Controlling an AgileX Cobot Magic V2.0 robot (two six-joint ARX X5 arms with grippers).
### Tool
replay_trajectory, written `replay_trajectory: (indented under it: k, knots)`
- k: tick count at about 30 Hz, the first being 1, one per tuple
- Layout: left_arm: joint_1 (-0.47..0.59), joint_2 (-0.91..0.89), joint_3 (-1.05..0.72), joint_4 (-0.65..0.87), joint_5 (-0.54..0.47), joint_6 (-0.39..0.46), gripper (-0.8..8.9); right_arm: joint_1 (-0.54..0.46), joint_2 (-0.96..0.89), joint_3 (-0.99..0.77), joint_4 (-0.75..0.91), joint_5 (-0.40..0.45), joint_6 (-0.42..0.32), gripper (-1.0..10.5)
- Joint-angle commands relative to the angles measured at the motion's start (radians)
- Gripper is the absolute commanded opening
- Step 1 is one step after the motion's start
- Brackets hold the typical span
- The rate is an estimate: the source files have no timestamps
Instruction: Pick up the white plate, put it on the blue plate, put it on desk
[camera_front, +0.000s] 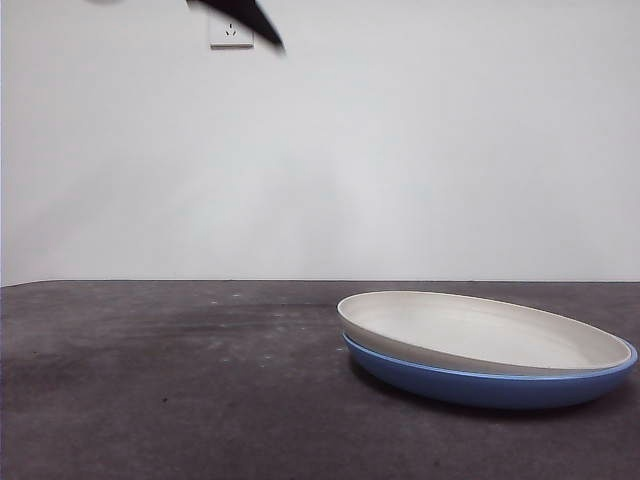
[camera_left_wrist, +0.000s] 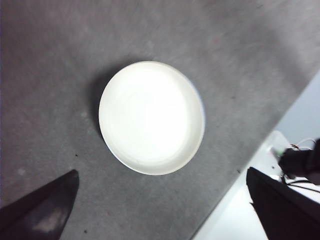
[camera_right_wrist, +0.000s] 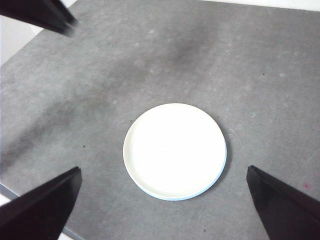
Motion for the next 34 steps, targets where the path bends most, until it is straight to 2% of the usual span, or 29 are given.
replay_trajectory:
  k: [1,9,14,19,24,27,34]
  knots:
    - [0.0,-0.063,-0.035,-0.035,-0.001,0.049,6.26,0.003,0.023,0.021,0.005,0.002,0.013,6.2]
    - [0.037,-0.414,-0.338,0.02,-0.001,0.093,6.26,0.003,0.118,0.021,0.036,0.032,0.002,6.2]
    - [0.068,-0.649,-0.577,0.106,-0.002,0.128,6.26,0.003,0.197,0.021,0.034,0.017,0.002,6.2]
    - [0.084,-0.86,-0.734,0.174,-0.002,0.144,6.26,0.003,0.277,0.011,0.034,-0.014,0.007,6.2]
    - [0.084,-1.008,-0.827,0.216,-0.002,0.143,6.26,0.003,0.341,-0.049,0.045,-0.071,0.015,6.2]
    - [0.084,-1.071,-0.873,0.224,-0.002,0.135,6.26,0.002,0.372,-0.114,0.09,-0.081,0.048,6.2]
    - [0.084,-1.167,-0.973,0.249,-0.002,0.068,6.26,0.0,0.433,-0.304,0.239,-0.091,0.092,6.2]
